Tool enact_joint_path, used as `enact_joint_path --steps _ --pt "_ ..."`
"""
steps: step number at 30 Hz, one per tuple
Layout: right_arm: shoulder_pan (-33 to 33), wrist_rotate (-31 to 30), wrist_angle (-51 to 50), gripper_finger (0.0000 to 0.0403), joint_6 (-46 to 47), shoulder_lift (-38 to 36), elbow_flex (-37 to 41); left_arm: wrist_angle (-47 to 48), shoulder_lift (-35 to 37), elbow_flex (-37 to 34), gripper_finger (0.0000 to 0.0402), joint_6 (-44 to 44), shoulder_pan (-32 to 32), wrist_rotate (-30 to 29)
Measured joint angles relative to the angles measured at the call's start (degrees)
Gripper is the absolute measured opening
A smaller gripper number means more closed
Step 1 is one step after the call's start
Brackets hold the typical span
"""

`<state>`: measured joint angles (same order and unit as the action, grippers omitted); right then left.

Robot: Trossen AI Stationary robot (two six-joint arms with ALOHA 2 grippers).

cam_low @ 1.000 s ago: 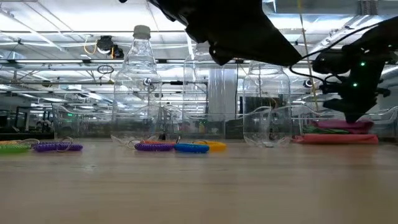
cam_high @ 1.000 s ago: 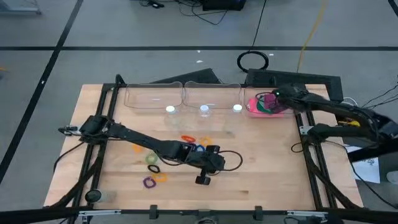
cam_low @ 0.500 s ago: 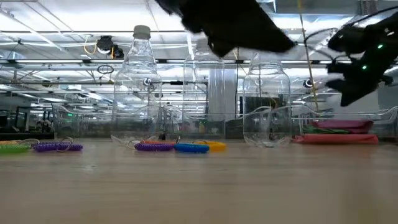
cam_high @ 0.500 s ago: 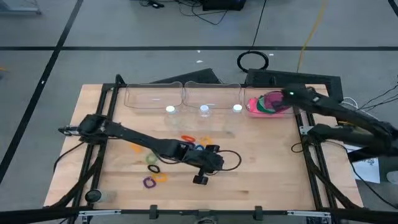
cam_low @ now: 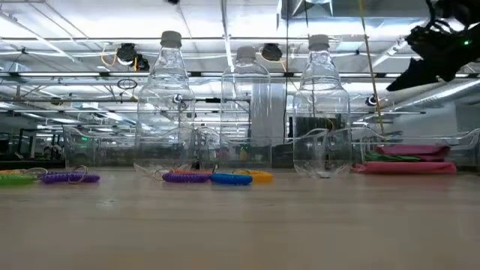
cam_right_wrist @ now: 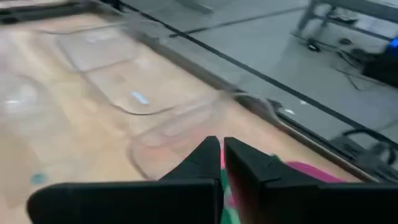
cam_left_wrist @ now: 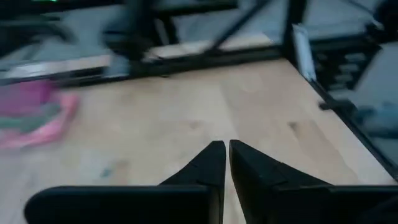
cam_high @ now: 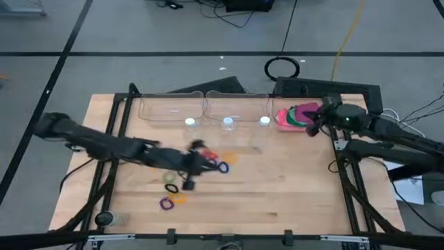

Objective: Pick & Place Sports Items
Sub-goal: Put the right plastic bottle into the middle transparent bin

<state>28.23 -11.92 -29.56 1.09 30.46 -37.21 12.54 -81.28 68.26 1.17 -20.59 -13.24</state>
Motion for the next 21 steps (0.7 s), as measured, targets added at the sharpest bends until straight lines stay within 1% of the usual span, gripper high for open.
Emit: enact_joint_path --steps 6,10,13,15,18,21 --pt "-3.92 0.07 0.65 0.0 0.78 -0.16 0.0 -15.14 18.88 -22.15 0.0026 2.49 -0.65 -8.17" --pt "-6.0 0.2 3.54 0.0 1.33 -0.2 0.0 -23.35 30.06 -33.37 0.0026 2.34 -1.58 -12.54" --pt "-8.11 0.44 6.51 0.0 1.46 -0.04 0.02 -24.52 36.42 -39.24 0.0026 0.95 -1.63 -13.9" --pt "-9.64 1.92 9.95 0.0 1.42 0.43 0.56 -24.43 40.45 -42.27 0.0026 0.36 -1.63 -14.36" --pt "-11.67 6.62 18.28 0.0 0.71 0.97 3.51 -24.47 46.22 -46.2 0.0026 0.14 -1.63 -15.74" --pt "-13.18 10.59 28.01 0.0 -0.68 1.18 7.86 -23.04 52.27 -49.5 0.0026 -0.5 -1.63 -18.35"
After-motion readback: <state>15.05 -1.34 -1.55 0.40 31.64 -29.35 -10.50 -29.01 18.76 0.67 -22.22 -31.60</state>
